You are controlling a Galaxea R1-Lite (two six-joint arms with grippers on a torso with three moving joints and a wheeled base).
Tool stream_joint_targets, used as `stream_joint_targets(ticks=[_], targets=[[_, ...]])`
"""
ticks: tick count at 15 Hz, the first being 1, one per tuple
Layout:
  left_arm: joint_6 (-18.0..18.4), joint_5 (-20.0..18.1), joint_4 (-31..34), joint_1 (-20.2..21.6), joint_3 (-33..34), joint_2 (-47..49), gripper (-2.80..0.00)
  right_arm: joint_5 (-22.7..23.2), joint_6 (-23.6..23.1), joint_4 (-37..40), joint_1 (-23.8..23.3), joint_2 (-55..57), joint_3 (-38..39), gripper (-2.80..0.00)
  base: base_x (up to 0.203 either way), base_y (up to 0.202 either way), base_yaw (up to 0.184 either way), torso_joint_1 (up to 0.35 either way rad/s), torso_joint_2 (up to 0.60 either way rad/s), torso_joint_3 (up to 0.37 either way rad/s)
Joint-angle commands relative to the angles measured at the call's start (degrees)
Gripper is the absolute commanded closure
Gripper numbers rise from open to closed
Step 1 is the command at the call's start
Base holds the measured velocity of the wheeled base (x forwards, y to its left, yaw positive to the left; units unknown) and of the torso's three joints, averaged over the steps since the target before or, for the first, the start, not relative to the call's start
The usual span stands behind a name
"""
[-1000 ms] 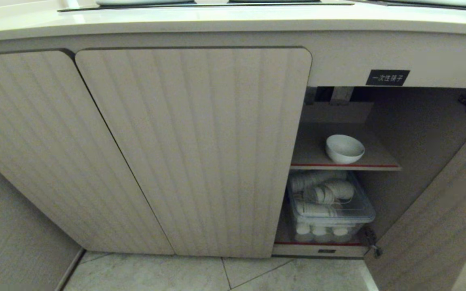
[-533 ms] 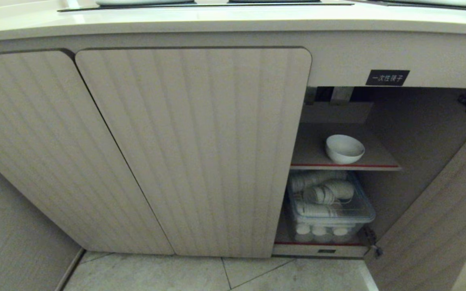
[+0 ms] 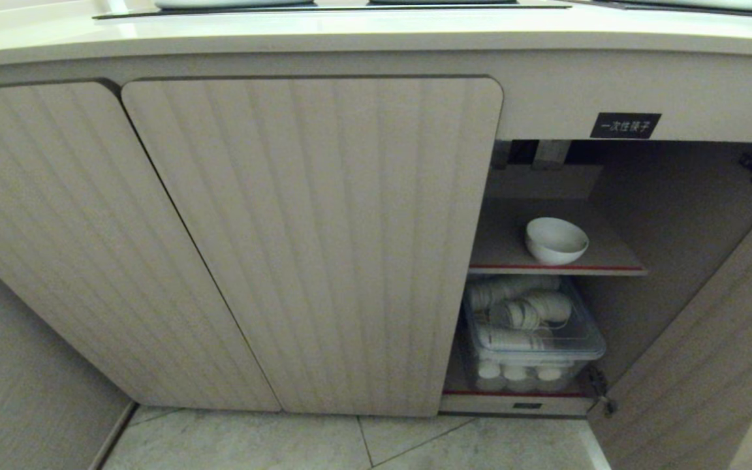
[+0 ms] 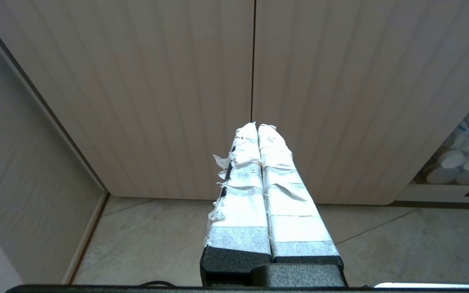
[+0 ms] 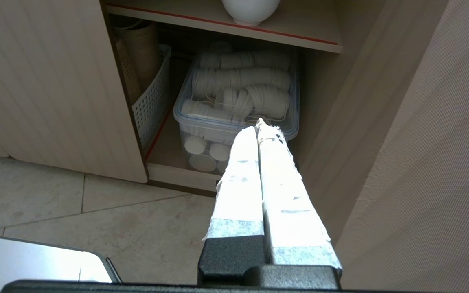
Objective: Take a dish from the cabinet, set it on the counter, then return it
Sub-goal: Close the cabinet door
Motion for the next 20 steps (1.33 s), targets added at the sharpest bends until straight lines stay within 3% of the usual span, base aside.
stream_joint_targets(ticks=[1,18,20], targets=[[0.00,0.00,0.00,0.00,0.01,0.00,0.00,0.06,-0.04,0.02,0.02,0.05,0.02,0.00,0.000,0.000,0.000,0.000,0.00,0.000],[-0.09,0.00,-0.09,0.00,0.00,0.00,0.00,0.06,0.05,0.02,0.02,0.05,0.02,0.00,0.000,0.000,0.000,0.000,0.00,0.000],[-0.09,0.00,-0.09,0.00,0.02,0.00,0.00,0.06,0.05,0.02,0.02,0.05,0.02,0.00,-0.153,0.000,0.001,0.012,0.00,0.005]])
